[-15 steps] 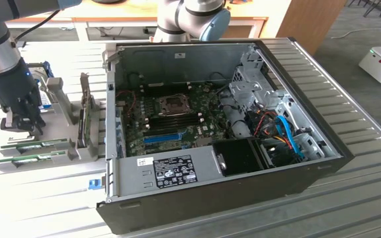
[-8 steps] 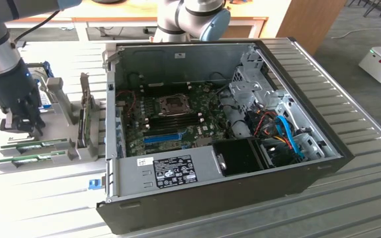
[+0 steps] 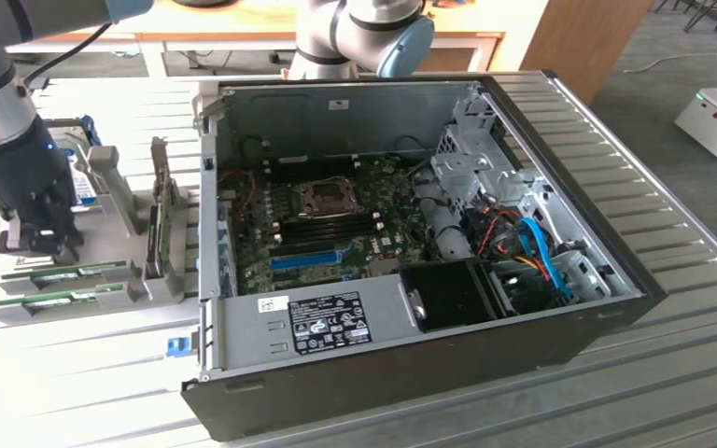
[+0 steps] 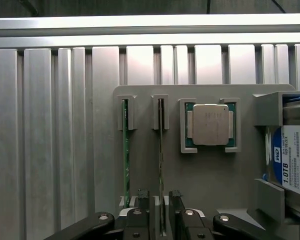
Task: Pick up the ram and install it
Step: 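Pick up the ram and move it above insertion slot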
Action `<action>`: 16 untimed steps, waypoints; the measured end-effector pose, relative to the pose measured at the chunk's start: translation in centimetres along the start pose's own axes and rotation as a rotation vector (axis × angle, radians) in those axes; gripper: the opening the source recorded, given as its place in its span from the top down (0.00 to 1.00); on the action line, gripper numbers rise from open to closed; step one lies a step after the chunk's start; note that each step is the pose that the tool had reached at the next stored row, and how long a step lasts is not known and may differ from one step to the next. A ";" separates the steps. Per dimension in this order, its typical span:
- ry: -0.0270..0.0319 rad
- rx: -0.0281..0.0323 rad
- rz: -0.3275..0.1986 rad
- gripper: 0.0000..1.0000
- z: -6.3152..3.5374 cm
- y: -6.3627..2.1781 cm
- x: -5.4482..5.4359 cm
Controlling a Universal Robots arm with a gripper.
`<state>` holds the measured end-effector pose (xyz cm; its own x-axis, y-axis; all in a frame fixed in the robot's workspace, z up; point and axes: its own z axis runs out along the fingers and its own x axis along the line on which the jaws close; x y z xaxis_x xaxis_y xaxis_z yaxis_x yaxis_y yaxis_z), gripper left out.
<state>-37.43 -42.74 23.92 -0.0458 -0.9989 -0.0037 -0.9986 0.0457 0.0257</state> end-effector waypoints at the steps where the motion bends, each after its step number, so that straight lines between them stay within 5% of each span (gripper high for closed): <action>1: -0.0001 0.0000 0.000 0.71 0.00 0.00 0.1; 16: -0.0001 0.0001 0.000 0.71 -0.01 -0.09 2.0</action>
<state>-37.43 -44.75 23.92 -0.0458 -0.9989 -0.0038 -0.9986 0.0457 0.0256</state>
